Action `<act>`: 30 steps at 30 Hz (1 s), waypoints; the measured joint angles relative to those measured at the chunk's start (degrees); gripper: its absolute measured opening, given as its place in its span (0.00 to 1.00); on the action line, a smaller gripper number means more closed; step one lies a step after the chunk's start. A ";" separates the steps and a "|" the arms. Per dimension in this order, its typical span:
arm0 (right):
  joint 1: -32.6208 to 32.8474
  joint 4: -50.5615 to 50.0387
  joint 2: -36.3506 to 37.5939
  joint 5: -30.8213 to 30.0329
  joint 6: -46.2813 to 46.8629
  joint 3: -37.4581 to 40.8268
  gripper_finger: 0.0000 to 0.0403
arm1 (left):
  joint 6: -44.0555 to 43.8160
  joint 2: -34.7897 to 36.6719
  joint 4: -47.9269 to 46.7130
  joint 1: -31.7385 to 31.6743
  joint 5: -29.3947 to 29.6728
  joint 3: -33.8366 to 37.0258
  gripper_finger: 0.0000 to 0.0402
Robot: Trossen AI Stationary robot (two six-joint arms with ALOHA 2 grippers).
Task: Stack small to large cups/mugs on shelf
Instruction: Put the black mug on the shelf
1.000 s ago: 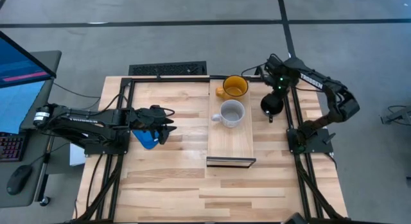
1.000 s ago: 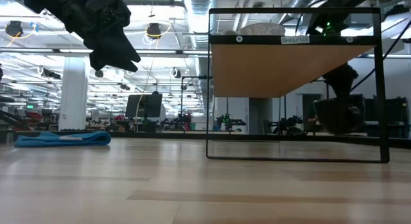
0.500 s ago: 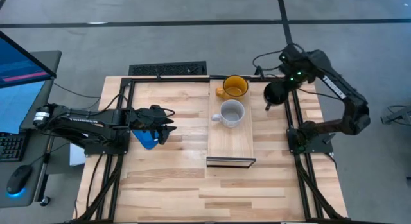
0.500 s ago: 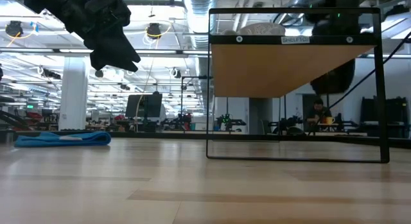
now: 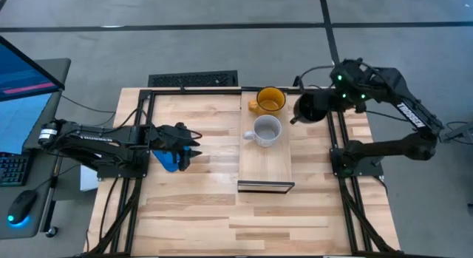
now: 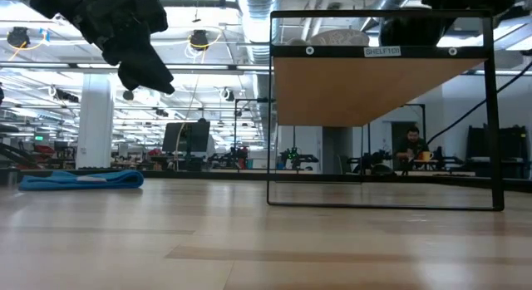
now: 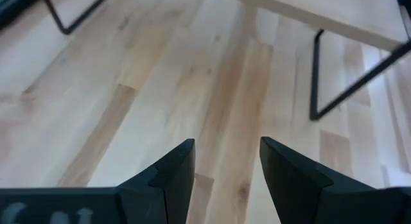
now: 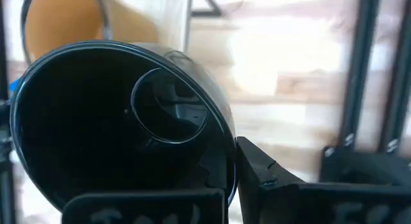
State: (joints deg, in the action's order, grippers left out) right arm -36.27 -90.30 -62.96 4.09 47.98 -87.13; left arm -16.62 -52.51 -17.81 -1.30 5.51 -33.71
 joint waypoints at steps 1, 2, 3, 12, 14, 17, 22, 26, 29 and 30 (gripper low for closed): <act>2.24 -0.05 0.07 -0.39 2.66 0.02 0.06 | 0.37 0.00 -0.28 0.00 -0.66 0.00 0.42; 4.73 0.06 0.09 -0.56 5.32 0.02 0.06 | 0.73 0.00 -0.61 0.00 -1.13 0.00 0.42; 7.16 0.18 0.03 -0.85 7.74 0.02 0.06 | 1.22 0.00 -0.99 -0.01 -1.63 0.00 0.42; 24.98 0.28 -2.09 -3.78 24.99 0.09 0.06 | 3.94 0.00 -2.61 0.00 -4.99 0.00 0.42; 27.73 0.17 -2.48 -4.16 28.19 0.09 0.06 | 4.00 0.00 -2.64 0.00 -5.68 0.00 0.42; 31.68 0.35 -3.10 -4.38 32.45 0.11 0.06 | 4.00 0.00 -2.61 0.00 -5.77 0.00 0.42; 37.68 0.31 -4.84 -4.32 39.26 0.07 0.06 | 4.09 0.00 -2.60 0.00 -5.78 0.00 0.42; 42.02 0.43 -6.52 -4.31 44.92 0.11 0.06 | 4.87 0.00 -2.15 0.00 -5.76 0.00 0.42; 44.85 0.52 -8.26 -4.14 48.84 0.12 0.06 | 4.94 0.00 -2.02 0.00 -5.74 0.00 0.42; 45.63 0.68 -9.02 -4.14 49.94 0.13 0.06 | 4.94 0.00 -2.01 0.00 -5.75 0.00 0.42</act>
State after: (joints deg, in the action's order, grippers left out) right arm 9.36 -89.62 -71.98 -0.05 97.92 -87.00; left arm -11.68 -52.51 -19.82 -1.30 -0.24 -33.71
